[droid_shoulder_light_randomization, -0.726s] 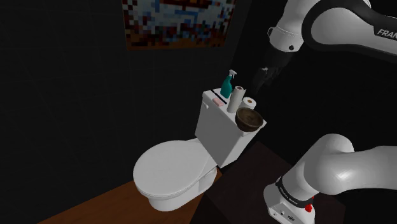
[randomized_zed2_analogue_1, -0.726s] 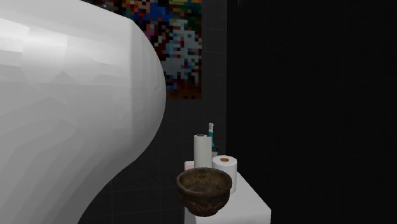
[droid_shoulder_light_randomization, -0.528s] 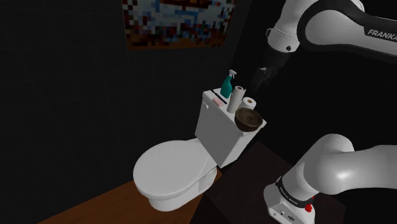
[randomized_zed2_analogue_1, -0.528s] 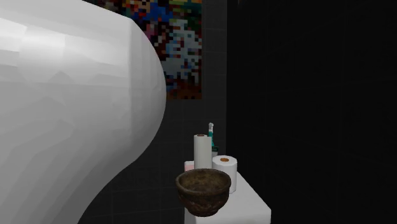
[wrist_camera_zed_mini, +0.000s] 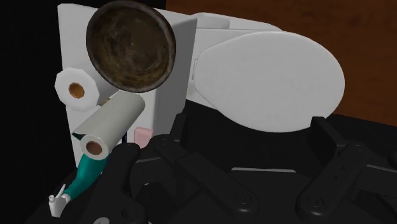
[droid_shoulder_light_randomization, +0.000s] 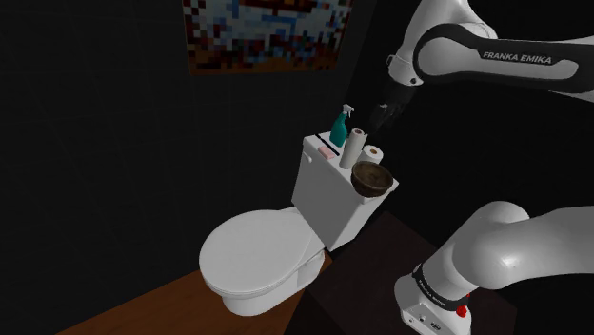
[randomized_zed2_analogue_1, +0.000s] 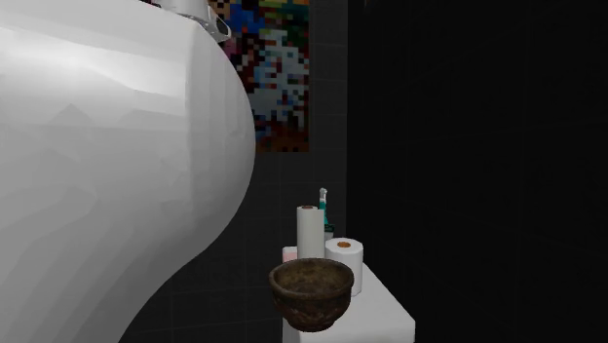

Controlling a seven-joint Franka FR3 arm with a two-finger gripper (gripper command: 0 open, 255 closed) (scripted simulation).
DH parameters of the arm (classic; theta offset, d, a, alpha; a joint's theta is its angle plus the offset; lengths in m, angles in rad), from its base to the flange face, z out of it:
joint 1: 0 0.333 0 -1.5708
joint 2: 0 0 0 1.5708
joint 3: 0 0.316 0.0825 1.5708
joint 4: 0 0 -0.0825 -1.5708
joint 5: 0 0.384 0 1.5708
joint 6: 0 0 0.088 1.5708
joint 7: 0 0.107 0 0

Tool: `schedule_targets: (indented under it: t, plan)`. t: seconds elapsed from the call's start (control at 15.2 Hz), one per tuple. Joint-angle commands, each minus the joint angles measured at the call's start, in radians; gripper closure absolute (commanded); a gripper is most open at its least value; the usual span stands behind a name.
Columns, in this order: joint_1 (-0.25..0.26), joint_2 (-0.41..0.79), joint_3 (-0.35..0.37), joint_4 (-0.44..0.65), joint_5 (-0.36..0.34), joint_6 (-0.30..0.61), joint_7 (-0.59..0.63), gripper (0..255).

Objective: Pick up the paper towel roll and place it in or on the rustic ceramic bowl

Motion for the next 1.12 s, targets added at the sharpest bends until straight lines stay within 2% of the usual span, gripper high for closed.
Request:
schedule_targets:
  t: [0.0, 0.53, 1.06]
  plan:
    - [-0.008, 0.055, -0.03, 0.008, -0.012, 0.051, -0.031, 0]
    - [-0.036, 0.307, -0.155, 0.098, -0.018, 0.222, -0.177, 0]
    - [-0.06, 0.599, -0.251, 0.27, 0.068, 0.339, -0.35, 0]
